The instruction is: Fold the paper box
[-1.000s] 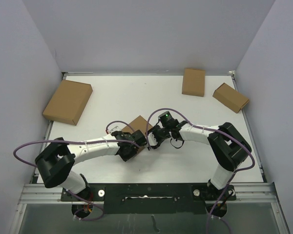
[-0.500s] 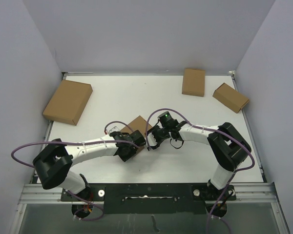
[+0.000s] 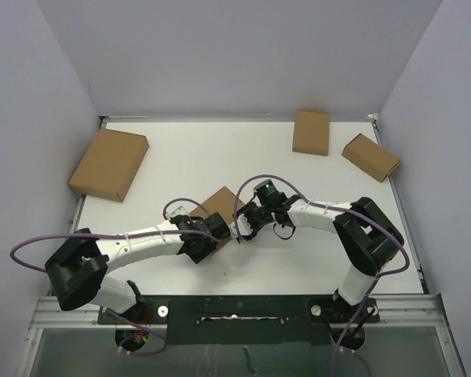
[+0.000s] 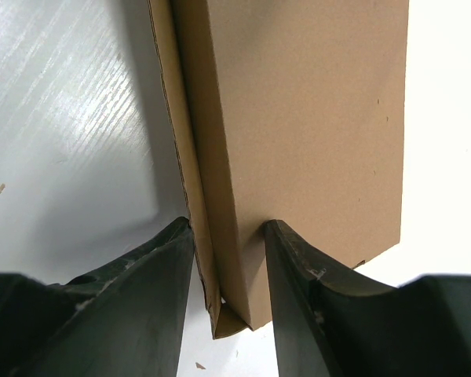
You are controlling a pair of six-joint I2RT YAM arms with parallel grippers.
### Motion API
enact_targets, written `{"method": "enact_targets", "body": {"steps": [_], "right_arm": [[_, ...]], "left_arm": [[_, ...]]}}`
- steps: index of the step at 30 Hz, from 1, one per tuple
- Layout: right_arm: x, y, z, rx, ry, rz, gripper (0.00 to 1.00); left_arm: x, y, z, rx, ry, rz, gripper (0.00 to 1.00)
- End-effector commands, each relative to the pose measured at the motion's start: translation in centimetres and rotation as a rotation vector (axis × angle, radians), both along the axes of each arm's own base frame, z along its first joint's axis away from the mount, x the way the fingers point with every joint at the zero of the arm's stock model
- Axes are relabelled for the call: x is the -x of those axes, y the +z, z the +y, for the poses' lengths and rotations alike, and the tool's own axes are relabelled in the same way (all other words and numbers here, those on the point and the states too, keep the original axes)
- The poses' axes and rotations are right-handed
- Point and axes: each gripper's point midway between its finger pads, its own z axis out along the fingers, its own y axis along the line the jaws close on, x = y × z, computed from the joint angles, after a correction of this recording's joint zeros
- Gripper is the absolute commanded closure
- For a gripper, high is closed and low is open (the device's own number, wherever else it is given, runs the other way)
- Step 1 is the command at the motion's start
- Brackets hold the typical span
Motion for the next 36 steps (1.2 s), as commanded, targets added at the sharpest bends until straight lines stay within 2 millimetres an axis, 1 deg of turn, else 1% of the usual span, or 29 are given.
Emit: {"method": "enact_targets", "body": {"steps": [1, 4, 5, 6, 10, 16, 19, 22, 27, 32, 36], "right_arm": [[2.2, -2.2, -0.7, 0.063, 0.012, 0.105, 0.60], [2.3, -2.2, -0.7, 0.064, 0.013, 0.105, 0.60], [2.3, -2.2, -0.6, 0.063, 0.014, 0.104, 0.60], [2.3, -2.1, -0.6, 0.063, 0.015, 0.103, 0.60], [2.2, -2.1, -0.6, 0.062, 0.014, 0.103, 0.60], [2.3, -2.1, -0.6, 0.063, 0.015, 0.104, 0.60], [2.3, -2.1, -0.6, 0.063, 0.015, 0.104, 0.60], [2.3, -2.1, -0.6, 0.064, 0.015, 0.105, 0.60], [2.3, -2.1, -0.6, 0.063, 0.016, 0.105, 0.60], [2.3, -2.2, -0.5, 0.064, 0.017, 0.105, 0.60], [2.3, -2.1, -0.5, 0.063, 0.018, 0.104, 0.60]], "left_arm": [[-0.9, 0.6, -0.1, 0.009, 0.024, -0.040, 0.76], [-1.3, 0.5, -0.3, 0.003, 0.027, -0.041, 0.79], [-1.4, 0.4, -0.5, 0.002, 0.022, -0.042, 0.82], [-1.5, 0.3, -0.6, 0.001, 0.021, -0.042, 0.84], [-1.4, 0.0, -0.6, -0.008, 0.017, -0.029, 0.89], [-1.2, -0.5, -0.6, -0.007, 0.015, -0.020, 0.90], [-1.3, -0.4, -0.8, -0.006, 0.014, -0.021, 0.90], [-1.4, 0.0, -0.8, -0.008, 0.011, -0.030, 0.83], [-1.3, 0.8, -0.7, -0.018, 0.012, -0.057, 0.78], [-1.0, 0.6, -1.0, -0.013, 0.026, -0.080, 0.76], [-1.0, 0.4, -1.1, -0.016, 0.042, -0.104, 0.76]]}}
